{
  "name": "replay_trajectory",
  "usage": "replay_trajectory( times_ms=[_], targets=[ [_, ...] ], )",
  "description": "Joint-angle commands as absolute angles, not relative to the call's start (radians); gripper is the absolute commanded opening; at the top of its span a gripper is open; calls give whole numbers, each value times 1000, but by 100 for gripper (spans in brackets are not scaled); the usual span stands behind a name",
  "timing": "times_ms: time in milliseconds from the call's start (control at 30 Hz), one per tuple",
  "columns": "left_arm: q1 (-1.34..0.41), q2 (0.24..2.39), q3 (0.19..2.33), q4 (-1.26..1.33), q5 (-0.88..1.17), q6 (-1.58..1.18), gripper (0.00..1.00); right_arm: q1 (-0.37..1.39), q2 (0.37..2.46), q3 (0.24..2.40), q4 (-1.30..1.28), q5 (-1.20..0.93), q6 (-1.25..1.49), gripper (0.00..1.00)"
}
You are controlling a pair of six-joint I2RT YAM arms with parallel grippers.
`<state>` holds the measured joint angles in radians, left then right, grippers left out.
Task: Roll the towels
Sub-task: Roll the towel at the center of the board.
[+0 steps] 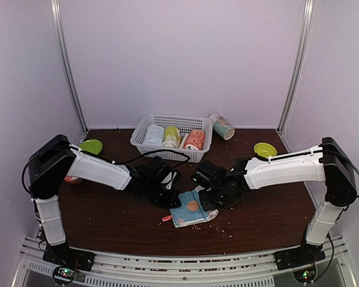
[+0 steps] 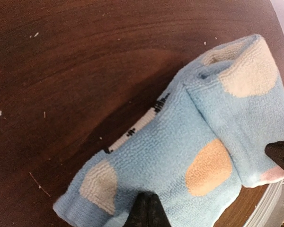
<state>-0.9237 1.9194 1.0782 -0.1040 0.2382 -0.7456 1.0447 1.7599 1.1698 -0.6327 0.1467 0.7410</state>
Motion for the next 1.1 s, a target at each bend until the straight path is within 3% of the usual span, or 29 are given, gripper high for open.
replay_trajectory(
  times_ms=[0, 167, 1067],
  targets=[
    [-922, 1937, 1050, -73, 234, -756, 1, 1062, 1772, 1205, -609, 153, 763, 0],
    [-922, 1936, 1038, -62, 237, -759, 0, 1066, 1768, 1206, -560, 110, 767, 9],
    [-923, 1873, 1028, -115, 231, -736, 0, 1066, 1819, 1104, -298, -154, 761, 24]
  ],
)
